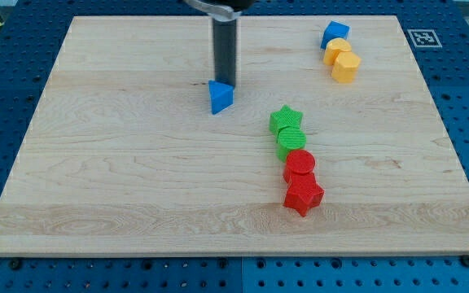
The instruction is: Move the blue cube to the top of the blue triangle
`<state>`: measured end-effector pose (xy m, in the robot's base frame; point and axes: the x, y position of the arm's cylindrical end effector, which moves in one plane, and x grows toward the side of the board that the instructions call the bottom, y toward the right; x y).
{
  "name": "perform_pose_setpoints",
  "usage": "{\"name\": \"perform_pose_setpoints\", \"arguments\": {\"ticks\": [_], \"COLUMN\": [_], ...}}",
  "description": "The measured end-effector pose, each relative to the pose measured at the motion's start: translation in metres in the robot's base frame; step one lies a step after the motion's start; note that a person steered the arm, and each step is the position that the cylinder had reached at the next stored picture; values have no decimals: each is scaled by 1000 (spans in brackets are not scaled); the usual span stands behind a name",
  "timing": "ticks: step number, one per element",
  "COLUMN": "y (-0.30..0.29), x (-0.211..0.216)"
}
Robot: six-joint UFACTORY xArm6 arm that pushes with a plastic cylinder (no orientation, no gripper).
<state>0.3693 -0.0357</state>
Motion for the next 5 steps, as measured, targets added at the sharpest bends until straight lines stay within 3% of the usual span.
{"name": "perform_pose_setpoints", "arguments": {"ticks": [1,2,5], "y": [-45,-38,119], "x": [-2,-41,-141]}}
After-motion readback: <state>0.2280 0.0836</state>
